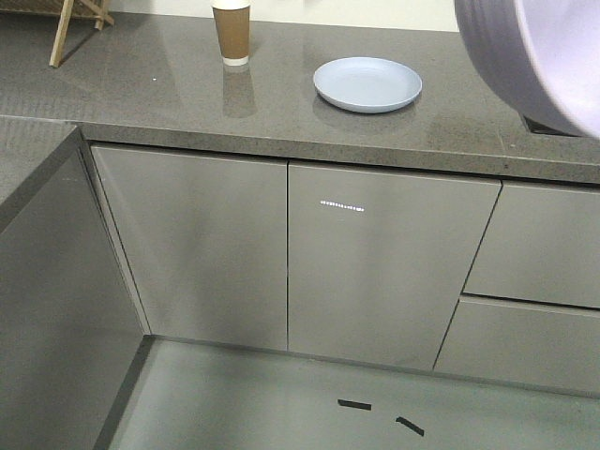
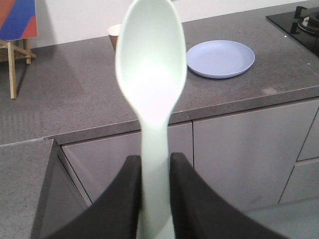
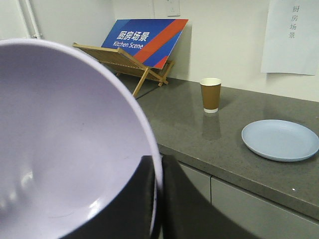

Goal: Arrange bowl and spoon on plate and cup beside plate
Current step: 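Drive toward the counter with the brown cup and blue plate, then approach the blue plate while holding spoon and bowl aloft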

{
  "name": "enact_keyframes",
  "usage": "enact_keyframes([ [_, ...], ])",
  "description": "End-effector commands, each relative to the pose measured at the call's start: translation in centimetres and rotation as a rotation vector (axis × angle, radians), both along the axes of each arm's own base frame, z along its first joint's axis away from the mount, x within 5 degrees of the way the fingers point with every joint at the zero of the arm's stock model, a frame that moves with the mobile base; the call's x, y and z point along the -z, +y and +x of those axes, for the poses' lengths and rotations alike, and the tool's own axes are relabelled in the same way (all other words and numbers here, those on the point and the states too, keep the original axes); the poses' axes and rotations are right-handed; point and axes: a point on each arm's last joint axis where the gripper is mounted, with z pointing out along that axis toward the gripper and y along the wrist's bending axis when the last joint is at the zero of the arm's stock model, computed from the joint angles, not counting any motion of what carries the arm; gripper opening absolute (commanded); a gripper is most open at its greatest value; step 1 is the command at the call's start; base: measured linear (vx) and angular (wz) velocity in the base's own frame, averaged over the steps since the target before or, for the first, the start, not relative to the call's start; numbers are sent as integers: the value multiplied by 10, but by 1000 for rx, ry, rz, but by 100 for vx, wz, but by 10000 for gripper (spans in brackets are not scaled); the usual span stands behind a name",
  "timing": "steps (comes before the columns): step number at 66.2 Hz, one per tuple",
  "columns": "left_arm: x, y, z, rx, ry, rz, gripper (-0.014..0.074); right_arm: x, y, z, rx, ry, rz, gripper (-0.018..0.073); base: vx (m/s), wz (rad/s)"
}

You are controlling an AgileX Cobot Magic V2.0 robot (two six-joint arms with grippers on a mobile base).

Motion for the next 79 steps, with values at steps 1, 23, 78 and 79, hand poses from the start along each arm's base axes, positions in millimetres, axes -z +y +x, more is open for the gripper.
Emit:
enact_keyframes([
  [1, -17, 2, -7, 8, -105, -35, -7, -13, 1, -3, 9, -70, 47, -5, 1, 5],
  [23, -17, 2, -7, 8, -105, -35, -7, -13, 1, -3, 9, -70, 47, -5, 2, 6],
  [78, -17, 2, -7, 8, -105, -35, -6, -13, 1, -3, 9, -70, 47, -5, 2, -2],
  [79, -17, 2, -7, 8, -105, -35, -6, -13, 1, -3, 9, -70, 47, -5, 3, -5],
])
